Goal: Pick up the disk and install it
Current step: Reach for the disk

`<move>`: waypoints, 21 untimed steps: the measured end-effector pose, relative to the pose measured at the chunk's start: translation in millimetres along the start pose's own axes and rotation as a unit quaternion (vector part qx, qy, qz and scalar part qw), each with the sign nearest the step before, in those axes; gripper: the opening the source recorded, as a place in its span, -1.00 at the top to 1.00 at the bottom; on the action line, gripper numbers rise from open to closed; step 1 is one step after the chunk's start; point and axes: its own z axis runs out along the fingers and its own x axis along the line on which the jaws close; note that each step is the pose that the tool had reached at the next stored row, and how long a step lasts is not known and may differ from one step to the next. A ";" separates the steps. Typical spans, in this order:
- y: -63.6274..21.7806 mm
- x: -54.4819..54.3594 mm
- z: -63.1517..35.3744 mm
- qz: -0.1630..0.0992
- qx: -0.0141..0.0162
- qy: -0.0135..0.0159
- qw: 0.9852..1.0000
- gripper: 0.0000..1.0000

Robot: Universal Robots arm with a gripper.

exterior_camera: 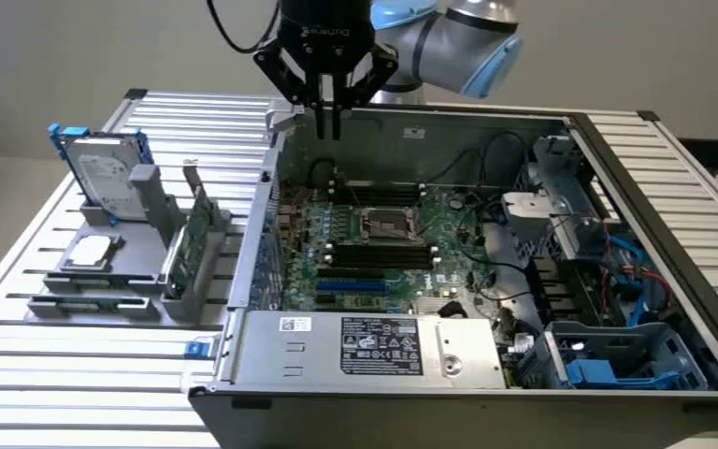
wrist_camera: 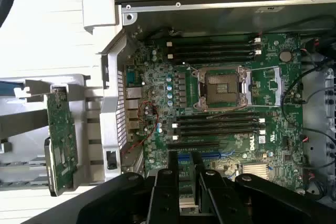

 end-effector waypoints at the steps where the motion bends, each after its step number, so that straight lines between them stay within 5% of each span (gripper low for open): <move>1: 0.0 0.0 0.0 0.000 0.000 0.000 1.000 0.52; 13: -0.2 2.6 -0.2 0.000 0.000 0.000 1.000 0.52; 21: -3.5 35.5 -0.7 0.000 0.000 0.000 1.000 0.52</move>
